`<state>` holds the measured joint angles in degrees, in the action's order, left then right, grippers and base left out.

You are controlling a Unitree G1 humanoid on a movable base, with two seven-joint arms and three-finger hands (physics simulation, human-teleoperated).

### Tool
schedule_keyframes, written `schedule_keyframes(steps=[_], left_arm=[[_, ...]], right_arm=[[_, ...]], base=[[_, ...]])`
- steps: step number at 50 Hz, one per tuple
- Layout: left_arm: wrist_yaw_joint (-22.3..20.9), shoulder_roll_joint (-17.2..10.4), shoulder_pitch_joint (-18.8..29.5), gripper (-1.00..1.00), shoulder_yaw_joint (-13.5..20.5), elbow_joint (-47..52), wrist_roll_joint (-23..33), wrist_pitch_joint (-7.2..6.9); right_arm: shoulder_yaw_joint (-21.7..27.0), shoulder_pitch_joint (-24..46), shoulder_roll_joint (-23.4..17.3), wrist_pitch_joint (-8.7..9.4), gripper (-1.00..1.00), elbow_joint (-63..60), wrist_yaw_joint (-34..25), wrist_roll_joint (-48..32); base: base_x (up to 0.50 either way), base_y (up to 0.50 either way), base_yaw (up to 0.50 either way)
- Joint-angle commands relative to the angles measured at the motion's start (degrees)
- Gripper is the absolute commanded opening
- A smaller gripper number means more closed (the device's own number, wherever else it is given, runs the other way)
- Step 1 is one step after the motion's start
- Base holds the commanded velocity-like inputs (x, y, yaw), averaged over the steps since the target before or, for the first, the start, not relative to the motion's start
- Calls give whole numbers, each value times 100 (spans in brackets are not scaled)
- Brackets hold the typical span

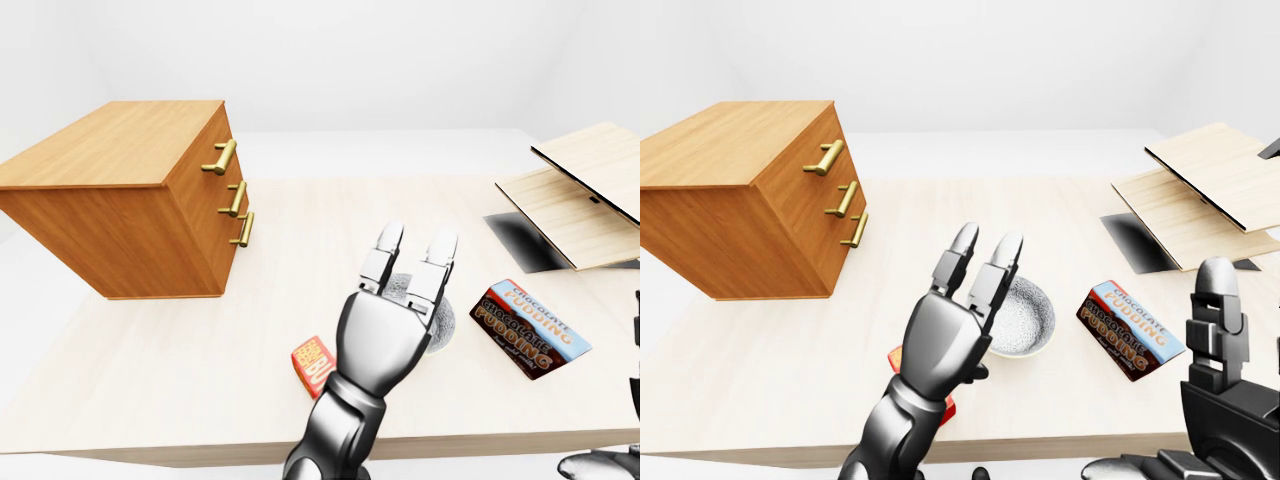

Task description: Close the top drawer of the cabinet and put the bowl on top of it.

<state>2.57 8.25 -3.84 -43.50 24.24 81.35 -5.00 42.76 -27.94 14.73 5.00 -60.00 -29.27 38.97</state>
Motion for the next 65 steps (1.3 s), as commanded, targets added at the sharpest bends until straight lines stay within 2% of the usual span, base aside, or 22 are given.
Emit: schedule_keyframes(steps=[1,10,18,26,34,59,65], left_arm=[[-71,118,92,100,92,-433,160,0],[-22,175,168,100,133,-798,180,0],[-142,282,284,100,274,-1010,259,0],[-180,324,297,100,269,-1138,333,0],[-241,426,490,100,531,-1502,338,0],[-442,494,533,100,618,-2081,510,0],[-417,522,630,100,752,-2385,494,0]], right_arm=[[2,-71,36,0,100,0,-74,50],[121,-52,20,0,100,0,-62,188],[150,-69,-10,0,100,0,-40,275],[140,-84,-10,0,100,0,-42,285],[111,-170,9,0,100,0,-99,320],[81,-161,14,0,100,0,-102,283],[133,-150,12,0,100,0,-111,327]], base=[[0,0,0],[0,0,0],[0,0,0],[0,0,0],[0,0,0],[0,0,0],[0,0,0]])
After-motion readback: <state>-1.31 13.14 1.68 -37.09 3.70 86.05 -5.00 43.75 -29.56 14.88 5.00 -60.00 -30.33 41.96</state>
